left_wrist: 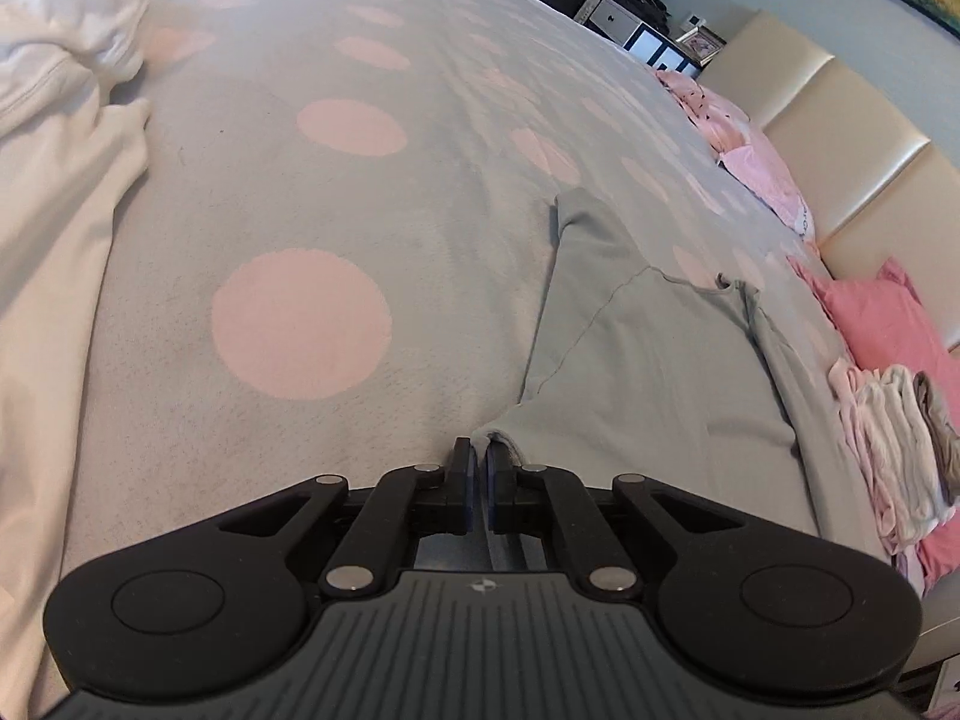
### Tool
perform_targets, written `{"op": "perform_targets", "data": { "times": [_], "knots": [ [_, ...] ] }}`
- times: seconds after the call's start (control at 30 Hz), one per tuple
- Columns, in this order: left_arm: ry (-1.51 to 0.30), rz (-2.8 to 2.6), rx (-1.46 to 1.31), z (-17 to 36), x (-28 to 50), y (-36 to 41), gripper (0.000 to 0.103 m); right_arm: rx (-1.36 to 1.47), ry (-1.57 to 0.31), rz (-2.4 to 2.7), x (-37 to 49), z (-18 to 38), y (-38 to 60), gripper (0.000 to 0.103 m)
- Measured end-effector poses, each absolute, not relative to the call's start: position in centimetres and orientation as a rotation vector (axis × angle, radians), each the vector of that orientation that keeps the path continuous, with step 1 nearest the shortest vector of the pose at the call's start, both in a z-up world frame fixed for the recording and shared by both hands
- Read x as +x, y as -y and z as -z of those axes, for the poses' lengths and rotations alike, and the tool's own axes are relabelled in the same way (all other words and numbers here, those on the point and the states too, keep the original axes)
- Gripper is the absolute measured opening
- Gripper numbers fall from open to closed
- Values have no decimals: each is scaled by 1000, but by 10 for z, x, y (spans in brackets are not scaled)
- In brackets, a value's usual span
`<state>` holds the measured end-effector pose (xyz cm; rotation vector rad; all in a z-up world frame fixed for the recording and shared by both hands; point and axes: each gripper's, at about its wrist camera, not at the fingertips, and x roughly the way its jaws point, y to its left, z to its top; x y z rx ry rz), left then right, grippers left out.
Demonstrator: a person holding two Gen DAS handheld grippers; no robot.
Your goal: Fold clothes
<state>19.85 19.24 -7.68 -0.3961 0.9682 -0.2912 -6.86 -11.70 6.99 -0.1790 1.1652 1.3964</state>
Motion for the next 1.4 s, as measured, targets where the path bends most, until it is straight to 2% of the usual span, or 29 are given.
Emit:
{"op": "perform_targets", "data": {
  "times": [0.43,0.53,0.57,0.6,0.67,0.87,1.07,1.4],
  "knots": [
    [-953,288,-434,79,196,-199,2,-148,-1253,-1416,-76,-39,75,11],
    [-942,295,-415,77,191,-200,7,-149,-1269,-1405,-75,-35,71,14],
    [-940,296,-414,76,190,-201,8,-143,-1274,-1403,-74,-35,71,19],
    [-941,295,-408,73,188,-201,9,-144,-1272,-1392,-73,-35,72,29],
    [-937,297,-386,68,182,-201,9,-143,-1263,-1365,-69,-35,76,39],
    [-907,302,-336,43,153,-206,9,-125,-1249,-1262,-46,-28,97,40],
    [-943,355,-217,27,102,-192,9,-109,-1274,-1040,-14,20,108,39],
    [-1058,459,-61,19,13,-164,9,-132,-1240,-938,-9,72,106,27]
  ]
}}
